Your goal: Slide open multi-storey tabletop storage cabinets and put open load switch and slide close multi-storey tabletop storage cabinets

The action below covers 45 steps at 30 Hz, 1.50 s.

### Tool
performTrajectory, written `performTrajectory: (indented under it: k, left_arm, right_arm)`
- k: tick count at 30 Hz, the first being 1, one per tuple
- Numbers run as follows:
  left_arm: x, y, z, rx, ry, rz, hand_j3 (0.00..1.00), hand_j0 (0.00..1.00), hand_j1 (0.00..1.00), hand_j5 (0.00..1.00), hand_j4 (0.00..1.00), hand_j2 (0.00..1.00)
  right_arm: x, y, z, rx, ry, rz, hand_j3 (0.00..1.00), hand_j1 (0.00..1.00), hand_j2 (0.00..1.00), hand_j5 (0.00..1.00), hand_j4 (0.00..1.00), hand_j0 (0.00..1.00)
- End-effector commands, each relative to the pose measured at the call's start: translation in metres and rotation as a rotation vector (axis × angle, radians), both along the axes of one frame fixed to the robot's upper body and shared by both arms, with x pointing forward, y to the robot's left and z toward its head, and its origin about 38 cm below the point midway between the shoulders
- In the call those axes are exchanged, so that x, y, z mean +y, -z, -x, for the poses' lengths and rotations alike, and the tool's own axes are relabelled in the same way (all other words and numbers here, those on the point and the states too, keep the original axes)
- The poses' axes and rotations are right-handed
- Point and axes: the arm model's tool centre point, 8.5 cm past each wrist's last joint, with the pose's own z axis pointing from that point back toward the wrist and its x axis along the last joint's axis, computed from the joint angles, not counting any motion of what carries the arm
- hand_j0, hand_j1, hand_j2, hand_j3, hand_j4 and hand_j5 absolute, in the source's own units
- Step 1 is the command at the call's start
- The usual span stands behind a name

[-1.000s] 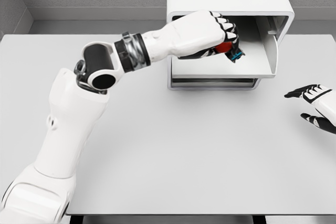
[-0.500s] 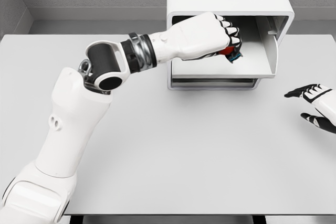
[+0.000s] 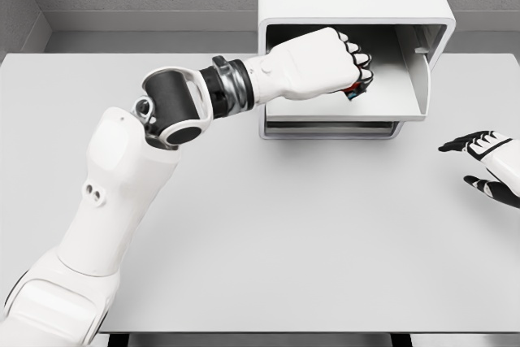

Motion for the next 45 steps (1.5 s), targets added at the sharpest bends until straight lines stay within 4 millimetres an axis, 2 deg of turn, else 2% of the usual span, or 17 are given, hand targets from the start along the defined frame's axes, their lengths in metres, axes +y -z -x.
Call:
performTrajectory:
  k: [1, 8, 15, 25, 30, 42, 45]
  left_arm:
    - [0.0005, 0.0000, -0.0008, -0.006, -0.010, -0.006, 0.40, 0.40, 0.40, 0.40, 0.40, 0.40]
    - [0.0012, -0.0005, -0.0029, -0.016, -0.022, -0.018, 0.41, 0.41, 0.41, 0.41, 0.41, 0.41]
    - [0.0012, -0.0005, -0.0029, -0.016, -0.022, -0.018, 0.56, 0.56, 0.56, 0.56, 0.56, 0.56]
    - [0.0012, 0.0026, -0.0047, -0.008, -0.026, -0.024, 0.56, 0.56, 0.56, 0.56, 0.56, 0.56]
    - [0.0011, 0.0019, -0.0042, -0.012, -0.026, -0.025, 0.69, 0.69, 0.69, 0.69, 0.69, 0.69]
    - [0.0016, 0.0025, -0.0050, -0.009, -0.028, -0.025, 0.69, 0.69, 0.69, 0.69, 0.69, 0.69]
    - [0.0023, 0.0012, -0.0050, -0.012, -0.030, -0.022, 0.76, 0.76, 0.76, 0.76, 0.76, 0.76]
  right_arm:
    - [-0.0002, -0.0008, -0.0001, -0.001, 0.000, -0.005, 0.76, 0.76, 0.76, 0.76, 0.76, 0.76]
    - [0.0000, -0.0005, -0.0001, -0.001, 0.000, -0.006, 0.76, 0.76, 0.76, 0.76, 0.76, 0.76]
    - [0.0001, -0.0010, -0.0004, -0.002, 0.000, -0.006, 0.76, 0.76, 0.76, 0.76, 0.76, 0.76]
    - [0.0009, -0.0011, -0.0001, -0.002, -0.002, -0.007, 0.76, 0.76, 0.76, 0.76, 0.76, 0.76]
    - [0.0072, -0.0040, 0.0003, -0.014, -0.018, -0.013, 0.75, 0.75, 0.75, 0.75, 0.75, 0.75]
    - [0.0060, -0.0022, 0.0020, -0.008, -0.014, -0.013, 0.76, 0.76, 0.76, 0.76, 0.76, 0.76]
    - [0.0060, -0.0022, 0.0020, -0.008, -0.014, -0.013, 0.77, 0.77, 0.77, 0.77, 0.77, 0.77]
